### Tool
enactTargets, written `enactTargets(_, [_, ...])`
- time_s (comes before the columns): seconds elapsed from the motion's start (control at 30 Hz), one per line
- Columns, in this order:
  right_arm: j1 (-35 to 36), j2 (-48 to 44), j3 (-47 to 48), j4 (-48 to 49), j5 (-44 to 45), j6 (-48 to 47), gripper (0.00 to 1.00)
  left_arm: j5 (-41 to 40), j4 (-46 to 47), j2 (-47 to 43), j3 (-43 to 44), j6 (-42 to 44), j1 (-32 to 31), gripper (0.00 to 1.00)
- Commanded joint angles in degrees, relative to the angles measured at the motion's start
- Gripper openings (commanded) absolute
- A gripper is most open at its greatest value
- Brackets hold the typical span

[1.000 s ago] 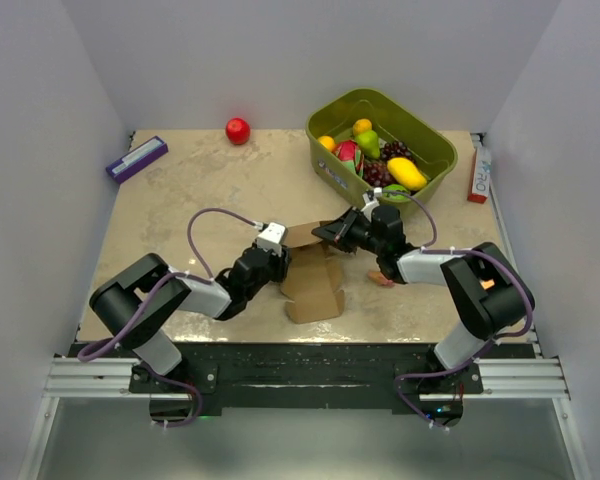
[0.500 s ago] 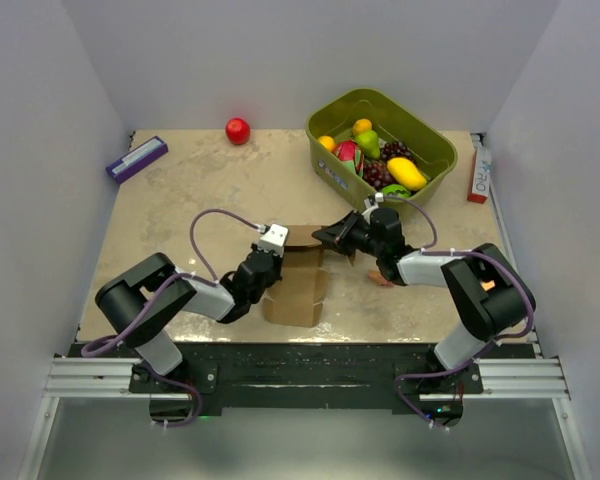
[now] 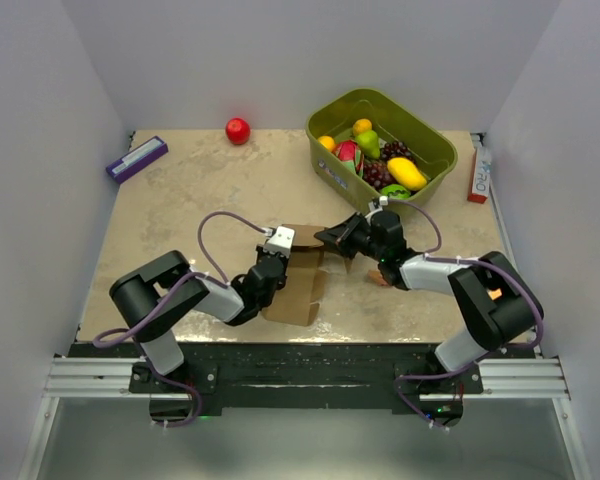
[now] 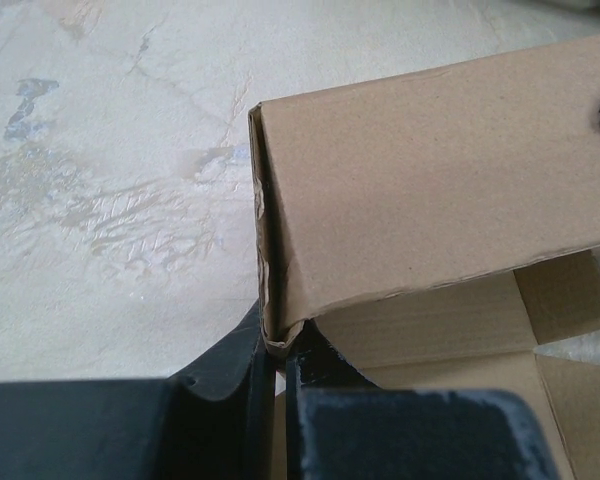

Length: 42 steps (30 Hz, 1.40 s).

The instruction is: Fold the paper box

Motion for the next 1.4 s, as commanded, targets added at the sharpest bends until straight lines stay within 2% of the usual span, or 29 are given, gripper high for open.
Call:
enactTargets(0.0, [-0.72,-2.28,-1.78,-2.4,7.0,-0.11,0.0,-10.36,0.58,1.15,0.57,0.74,0.75,0.0])
enactTargets(0.3, [-0.55,-4.39,-2.4,-3.19,8.67,0.16,0.0,-15.73,1.62,3.08,0.05,0.91,0.75,0.0])
enactTargets(0.5, [-0.55,-4.22,-2.14,-2.75,8.15,-0.55,0.0,-3.17,3.38,-0.34,-2.76,0.13,0.84,0.01])
enactTargets(0.53, [-0.55,-4.04,-2.13,-2.75,8.06,-0.55,0.0,0.15,3.91,-1.65,-3.37,-0.22,0.93,0.11])
enactTargets(0.6, [-0.55,-3.86,-2.22,-2.23,7.62,-0.55,0.0,2.46,4.88,-3.15,-5.91,-1.54,1.45,0.22])
enactTargets(0.63, [-0.55,-3.78,-2.22,-2.14,7.7,-0.37,0.0,4.99,5.05,-4.55,-6.71,-2.76,1.72,0.33])
enactTargets(0.7, [-0.55,-3.78,-2.22,-1.96,7.53,-0.37,0.0,6.68,5.76,-6.05,-8.9,-3.65,2.42,0.41])
enactTargets(0.73, [-0.55,-3.86,-2.22,-1.96,7.53,-0.29,0.0,8.51,6.02,-7.19,-9.61,-4.27,2.68,0.48])
enactTargets(0.83, [-0.55,-3.95,-2.05,-1.96,7.53,-0.55,0.0,11.33,7.16,-8.78,-11.73,-5.06,3.3,0.56])
enactTargets(1.23, [-0.46,-4.04,-2.4,-1.26,7.35,-0.72,0.0,17.93,13.75,-6.15,-11.56,-8.58,3.39,0.68])
enactTargets(1.37, [-0.46,-4.3,-2.49,-1.17,7.27,-0.9,0.0,18.82,14.99,-4.57,-9.98,-8.58,4.53,0.69])
